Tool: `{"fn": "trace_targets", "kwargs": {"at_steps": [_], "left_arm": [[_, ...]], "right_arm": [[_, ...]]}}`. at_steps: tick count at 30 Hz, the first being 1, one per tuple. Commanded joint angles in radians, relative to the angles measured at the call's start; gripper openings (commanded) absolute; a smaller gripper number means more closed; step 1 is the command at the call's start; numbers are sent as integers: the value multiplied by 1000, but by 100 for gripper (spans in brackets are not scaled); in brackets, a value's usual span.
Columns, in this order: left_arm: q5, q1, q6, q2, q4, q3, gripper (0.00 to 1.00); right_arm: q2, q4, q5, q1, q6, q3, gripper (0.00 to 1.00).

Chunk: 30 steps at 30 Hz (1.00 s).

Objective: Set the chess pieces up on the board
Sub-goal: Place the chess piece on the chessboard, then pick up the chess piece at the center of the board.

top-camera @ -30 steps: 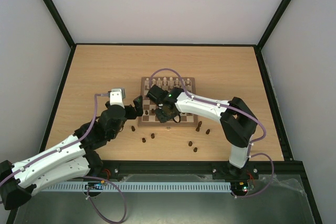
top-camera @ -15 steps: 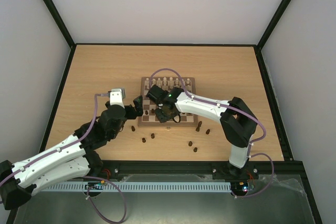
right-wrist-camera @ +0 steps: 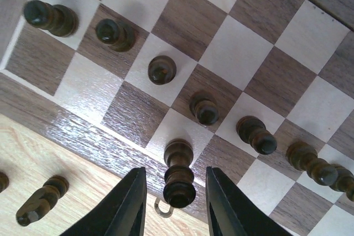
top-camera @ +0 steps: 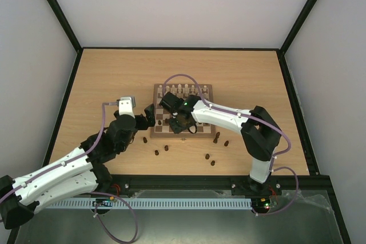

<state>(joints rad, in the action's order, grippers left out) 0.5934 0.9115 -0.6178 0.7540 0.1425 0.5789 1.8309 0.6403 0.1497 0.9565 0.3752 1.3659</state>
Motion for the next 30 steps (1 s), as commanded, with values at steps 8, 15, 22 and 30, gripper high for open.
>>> {"fn": "trace_targets", "kwargs": {"at_steps": [8,15,22,30], "left_arm": [[36,3,-1,-46,0,-21,99],[40,3,-1,-43,-2,-22,99],[37,3,-1,-35,-4,-21,99],[20,3,0,-20,-9,-19,99]], "right_arm": [[-174,-8,11,-3,22,-56,47],[-324,-60,-6,-3,39,-140,62],[-496,-78,-11,-2,71,-241,77],[-751,-116,-82,2,150,-372,98]]}}
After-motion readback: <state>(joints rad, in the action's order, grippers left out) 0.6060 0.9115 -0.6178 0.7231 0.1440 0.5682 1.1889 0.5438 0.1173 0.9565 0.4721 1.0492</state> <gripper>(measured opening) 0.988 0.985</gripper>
